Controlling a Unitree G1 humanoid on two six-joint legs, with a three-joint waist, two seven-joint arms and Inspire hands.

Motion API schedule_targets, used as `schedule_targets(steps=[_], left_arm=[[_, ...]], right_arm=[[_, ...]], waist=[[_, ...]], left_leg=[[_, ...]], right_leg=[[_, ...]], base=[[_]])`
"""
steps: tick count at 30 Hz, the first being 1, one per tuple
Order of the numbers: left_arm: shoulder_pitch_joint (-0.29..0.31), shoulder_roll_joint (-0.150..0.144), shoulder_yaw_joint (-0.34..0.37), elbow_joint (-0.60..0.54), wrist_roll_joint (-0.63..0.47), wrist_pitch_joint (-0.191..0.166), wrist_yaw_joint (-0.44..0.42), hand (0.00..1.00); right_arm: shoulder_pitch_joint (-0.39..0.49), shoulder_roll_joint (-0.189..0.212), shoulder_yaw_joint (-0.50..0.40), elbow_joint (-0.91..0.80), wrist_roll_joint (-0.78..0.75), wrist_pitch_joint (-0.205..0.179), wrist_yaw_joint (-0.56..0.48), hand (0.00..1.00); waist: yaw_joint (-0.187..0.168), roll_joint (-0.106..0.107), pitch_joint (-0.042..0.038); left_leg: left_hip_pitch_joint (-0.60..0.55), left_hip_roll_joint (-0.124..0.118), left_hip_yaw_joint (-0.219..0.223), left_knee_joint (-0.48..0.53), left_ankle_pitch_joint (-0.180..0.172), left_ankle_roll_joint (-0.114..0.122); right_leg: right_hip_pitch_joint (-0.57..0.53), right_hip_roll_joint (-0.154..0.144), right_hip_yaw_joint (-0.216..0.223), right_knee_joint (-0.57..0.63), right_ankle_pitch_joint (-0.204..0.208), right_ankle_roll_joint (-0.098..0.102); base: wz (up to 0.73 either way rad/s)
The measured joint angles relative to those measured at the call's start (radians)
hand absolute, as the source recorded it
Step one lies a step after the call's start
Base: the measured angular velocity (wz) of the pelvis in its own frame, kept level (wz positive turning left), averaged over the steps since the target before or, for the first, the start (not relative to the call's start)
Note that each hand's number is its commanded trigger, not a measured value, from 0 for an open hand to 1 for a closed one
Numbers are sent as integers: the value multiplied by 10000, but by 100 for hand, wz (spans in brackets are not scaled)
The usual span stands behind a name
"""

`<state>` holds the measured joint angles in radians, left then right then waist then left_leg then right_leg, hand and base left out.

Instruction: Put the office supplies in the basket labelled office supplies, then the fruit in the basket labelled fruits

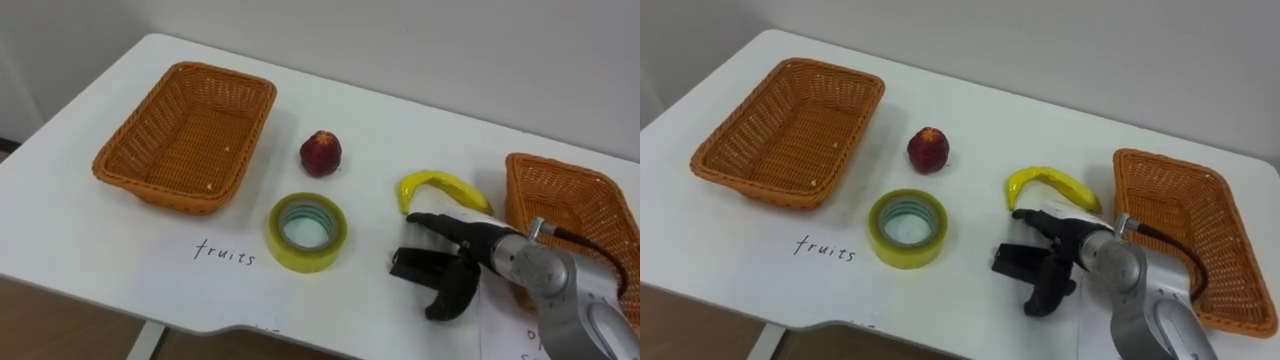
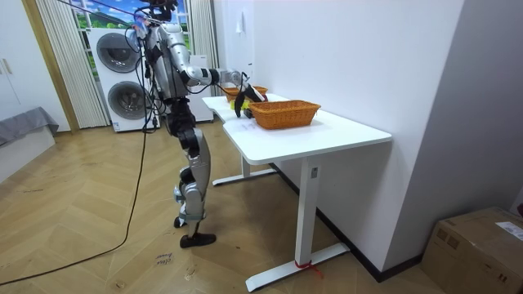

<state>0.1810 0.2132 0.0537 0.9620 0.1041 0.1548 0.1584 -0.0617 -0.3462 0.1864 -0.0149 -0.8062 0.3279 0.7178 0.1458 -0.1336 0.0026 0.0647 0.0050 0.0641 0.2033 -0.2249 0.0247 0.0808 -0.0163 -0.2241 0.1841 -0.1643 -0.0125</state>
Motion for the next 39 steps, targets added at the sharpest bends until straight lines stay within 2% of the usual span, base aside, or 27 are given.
schedule_targets(steps=[5,11,15,21,25,30,35,38,39], left_arm=[[-88,2,5,1,0,3,285,0],[-201,10,4,2,-6,3,356,0],[-259,9,2,30,-36,2,391,0],[-309,2,7,27,-23,2,471,0],[-418,6,-3,26,-27,1,471,0],[-411,8,18,25,-140,1,433,0],[-405,5,135,77,-135,-35,424,0],[-314,-19,457,16,-125,-50,424,0],[-257,-18,543,10,-128,-93,424,0]], right_arm=[[-381,6,193,179,-575,115,-266,100],[-371,5,200,198,-697,242,-462,100],[-360,27,202,288,-720,384,-505,100],[-332,34,193,71,-756,436,-264,100],[-389,26,197,129,-562,431,-349,100],[-346,3,101,133,-235,405,-578,100],[-319,-8,-134,90,70,168,-720,100],[27,-6,-364,-430,516,30,-698,100],[85,3,-404,-515,694,-122,-678,100]], waist=[[45,20,-11],[213,21,-12],[260,22,-12],[201,22,-13],[275,22,-12],[266,22,-13],[202,14,-15],[133,9,-18],[61,17,-13]], left_leg=[[0,-4,-26,-8,12,1],[14,-5,-30,-41,23,1],[16,-8,-159,-55,26,4],[15,-10,-159,-63,35,0],[14,-5,-99,-73,57,-19],[12,2,-76,-131,101,-29],[-41,-9,-31,-186,134,-24],[-5,-9,29,-243,145,-15],[7,-12,47,-234,146,-13]], right_leg=[[9,-1,-33,-2,0,-1],[12,-1,-54,-14,0,0],[62,-10,-242,-18,0,0],[66,-7,-238,-19,0,0],[32,11,-67,-19,0,0],[-24,17,18,-1,1,-2],[-137,14,58,16,8,-14],[-141,12,130,10,8,-13],[-140,9,148,9,8,-13]], base=[[0],[0],[10],[0],[-5],[-1],[-3],[-3],[-5]])
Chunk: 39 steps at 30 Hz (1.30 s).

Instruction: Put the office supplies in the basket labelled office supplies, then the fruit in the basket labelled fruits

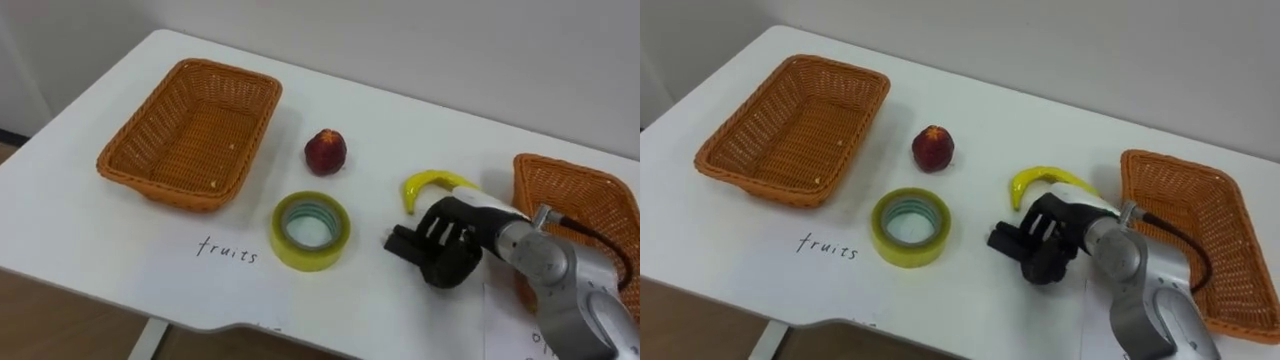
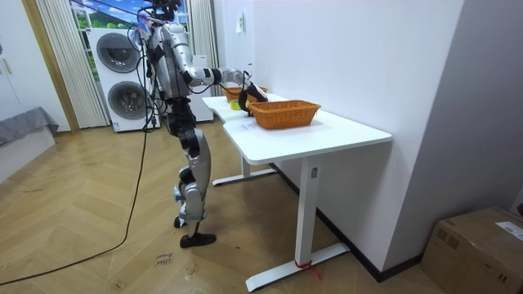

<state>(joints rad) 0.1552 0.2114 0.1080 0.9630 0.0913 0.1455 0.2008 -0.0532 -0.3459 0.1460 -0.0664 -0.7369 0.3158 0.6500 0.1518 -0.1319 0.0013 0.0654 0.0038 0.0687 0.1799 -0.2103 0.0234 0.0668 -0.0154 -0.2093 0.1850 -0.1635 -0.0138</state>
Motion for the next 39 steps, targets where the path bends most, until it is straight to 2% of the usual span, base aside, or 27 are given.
schedule_targets(steps=[3,5,12,18,22,27,30,39], left_arm=[[74,-45,206,-6,-3,-86,-1,0],[147,-108,318,8,-171,-338,22,0],[363,-320,554,16,-207,-429,60,0],[439,-358,669,59,-208,-605,40,0],[658,-346,860,91,-228,-681,28,0],[737,-364,891,137,-427,-819,15,0],[724,-369,1173,322,-388,-910,23,0],[899,-388,1616,416,-385,-902,64,0]], right_arm=[[-1,2,-310,-15,261,-324,64,100],[-1,0,-942,-111,963,-391,34,100],[-2,-6,-2104,-1092,2047,-612,-682,100],[-2,-9,-2620,-1366,2199,-762,-1020,100],[-2,-10,-2915,-1481,2883,-947,-1604,100],[-2,-10,-2952,-1489,3442,-1074,-2183,100],[-2,-10,-3088,-1570,3608,-1085,-2415,100],[-5,-16,-4215,-1847,4233,-1238,-3262,100]], waist=[[-142,45,31],[-346,102,57],[-670,264,-12],[-781,257,-20],[-921,177,-53],[-949,70,-36],[-962,12,-37],[-1146,92,-2]], left_leg=[[63,-1,120,-14,9,16],[82,1,108,-88,21,38],[151,-7,135,-130,34,34],[138,-8,121,-130,40,25],[159,-11,136,-119,40,26],[168,9,264,-146,37,27],[172,10,248,-145,36,28],[164,1,175,-118,31,34]], right_leg=[[1,-5,144,-1,1,1],[28,-27,135,1,6,10],[48,-17,149,7,8,14],[46,-24,121,-10,6,16],[58,-23,116,-7,6,16],[30,-20,164,-6,6,16],[23,-23,173,-4,7,16],[43,-17,151,-1,7,16]], base=[[-8],[0],[-1],[0],[0],[-4],[0],[1]])
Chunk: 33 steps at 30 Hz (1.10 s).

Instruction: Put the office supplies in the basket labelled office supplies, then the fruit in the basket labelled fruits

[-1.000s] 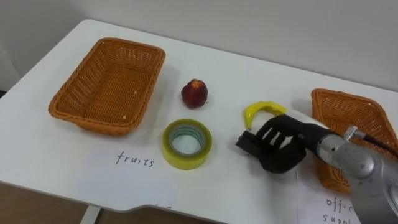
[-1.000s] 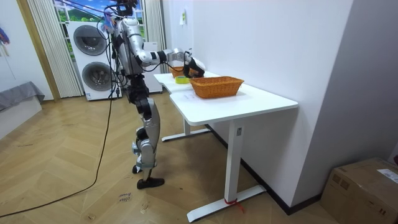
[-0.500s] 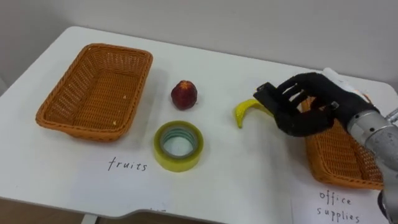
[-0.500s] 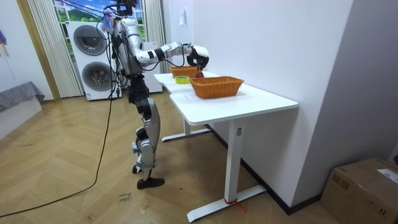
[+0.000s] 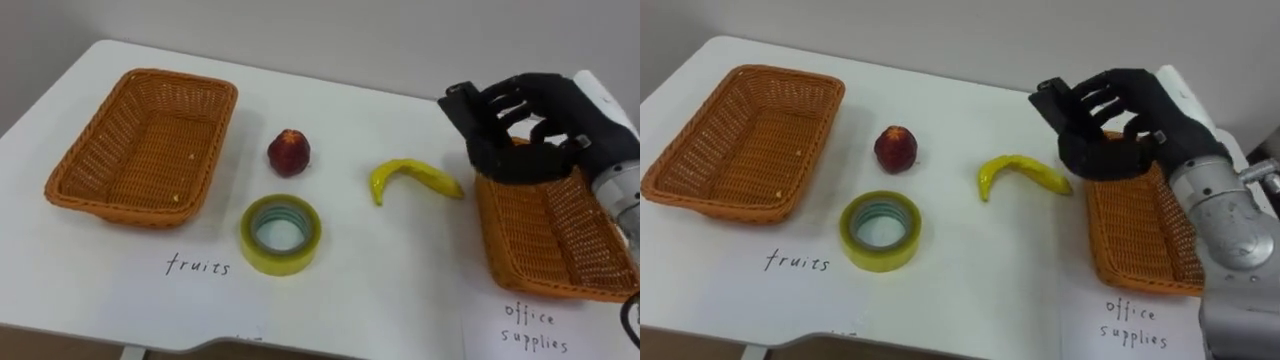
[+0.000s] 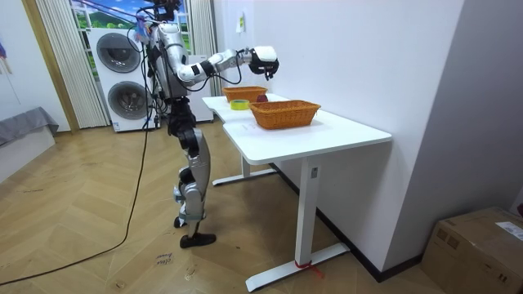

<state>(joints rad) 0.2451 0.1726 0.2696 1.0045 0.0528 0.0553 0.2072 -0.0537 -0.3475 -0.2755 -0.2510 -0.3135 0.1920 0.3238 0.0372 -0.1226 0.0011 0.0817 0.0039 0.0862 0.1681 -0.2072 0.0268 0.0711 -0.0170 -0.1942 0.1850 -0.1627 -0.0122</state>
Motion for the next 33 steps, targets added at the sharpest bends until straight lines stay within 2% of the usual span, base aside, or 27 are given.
schedule_targets(steps=[4,13,26,30,33], left_arm=[[-13,2,22,51,-9,0,36,0],[-7,2,5,49,-7,1,30,0],[118,0,2,49,44,119,203,0],[237,-7,28,-151,387,333,243,0],[342,-12,25,-305,394,402,244,0]], right_arm=[[1,-93,-225,56,164,-163,-639,100],[3,-169,-226,713,415,-280,-1569,100],[202,-189,-232,1327,799,-262,-2131,100],[317,-189,-255,1647,693,-81,-2120,100],[520,-189,-258,1648,694,-4,-2048,100]], waist=[[-158,114,35],[-393,61,-7],[-649,90,2],[-645,66,-58],[-638,93,-70]], left_leg=[[3,8,13,-9,0,-1],[24,37,83,-7,-2,-2],[9,27,62,-3,-2,-4],[0,31,62,-1,-1,-2],[0,39,59,6,-1,-2]], right_leg=[[3,-2,-4,7,0,0],[-3,1,26,8,0,0],[-2,3,30,3,0,0],[-23,-3,33,7,0,0],[-26,-4,32,6,0,0]], base=[[0],[-1],[0],[0],[0]])
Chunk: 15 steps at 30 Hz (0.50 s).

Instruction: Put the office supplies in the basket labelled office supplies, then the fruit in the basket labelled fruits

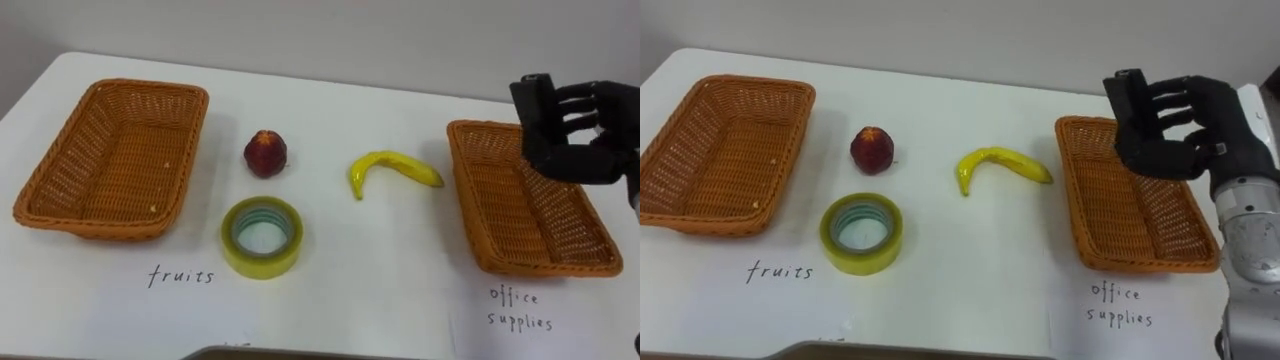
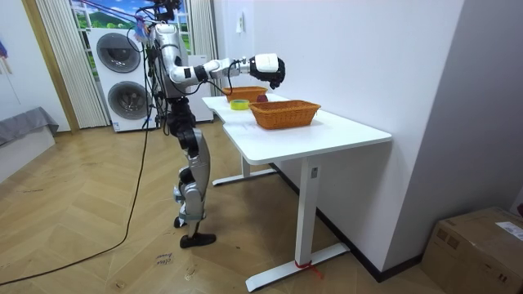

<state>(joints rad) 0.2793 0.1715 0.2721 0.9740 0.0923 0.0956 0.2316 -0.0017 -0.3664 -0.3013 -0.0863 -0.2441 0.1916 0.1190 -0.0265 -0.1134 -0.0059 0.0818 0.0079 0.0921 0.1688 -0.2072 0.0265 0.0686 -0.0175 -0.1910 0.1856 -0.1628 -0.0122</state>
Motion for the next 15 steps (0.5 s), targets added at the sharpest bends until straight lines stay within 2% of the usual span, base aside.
schedule_targets(steps=[15], left_arm=[[26,6,1,-313,-8,78,0,0]], right_arm=[[605,1,3,372,-232,137,441,100]], waist=[[39,-19,8]], left_leg=[[-5,-32,19,0,1,1]], right_leg=[[-4,-7,31,-24,-7,5]], base=[[0]])
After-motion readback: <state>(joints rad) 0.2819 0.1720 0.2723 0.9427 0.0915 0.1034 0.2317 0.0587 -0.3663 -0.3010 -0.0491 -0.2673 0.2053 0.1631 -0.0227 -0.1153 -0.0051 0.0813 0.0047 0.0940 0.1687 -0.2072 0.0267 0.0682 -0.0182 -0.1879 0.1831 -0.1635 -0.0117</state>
